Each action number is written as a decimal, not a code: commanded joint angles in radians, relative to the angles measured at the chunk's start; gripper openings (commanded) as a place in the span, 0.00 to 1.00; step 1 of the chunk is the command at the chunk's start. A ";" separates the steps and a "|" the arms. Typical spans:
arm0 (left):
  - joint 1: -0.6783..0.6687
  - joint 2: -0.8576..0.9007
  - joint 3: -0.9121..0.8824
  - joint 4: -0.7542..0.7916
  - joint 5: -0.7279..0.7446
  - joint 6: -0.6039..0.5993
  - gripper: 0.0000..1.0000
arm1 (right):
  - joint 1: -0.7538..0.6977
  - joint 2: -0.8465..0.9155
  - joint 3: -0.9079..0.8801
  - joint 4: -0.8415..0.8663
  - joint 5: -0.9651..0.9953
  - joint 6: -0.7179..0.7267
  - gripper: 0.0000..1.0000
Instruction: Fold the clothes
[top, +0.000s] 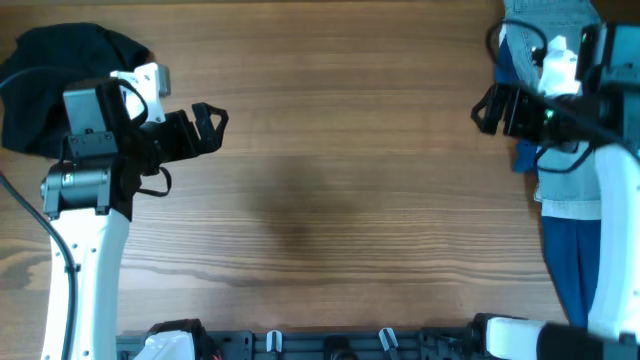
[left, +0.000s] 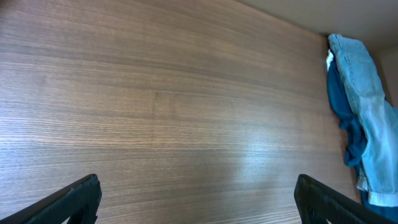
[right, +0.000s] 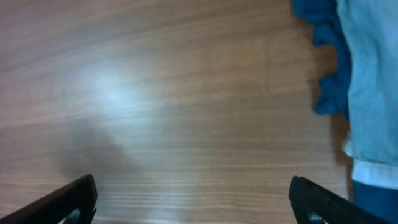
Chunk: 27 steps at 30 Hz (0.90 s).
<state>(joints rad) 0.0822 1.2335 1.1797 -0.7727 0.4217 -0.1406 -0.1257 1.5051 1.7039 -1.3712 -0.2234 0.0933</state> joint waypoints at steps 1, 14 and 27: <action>-0.045 -0.001 0.018 -0.003 0.018 0.002 1.00 | -0.020 0.107 0.100 -0.058 0.053 0.020 1.00; -0.166 0.019 0.018 -0.005 -0.064 0.002 1.00 | -0.129 0.288 0.263 -0.079 0.118 0.044 1.00; -0.204 0.083 0.018 -0.010 -0.064 -0.002 1.00 | -0.202 0.480 0.258 0.056 0.085 0.019 1.00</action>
<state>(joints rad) -0.0910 1.3121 1.1797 -0.7826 0.3637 -0.1406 -0.3065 1.8824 1.9533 -1.3254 -0.1299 0.1257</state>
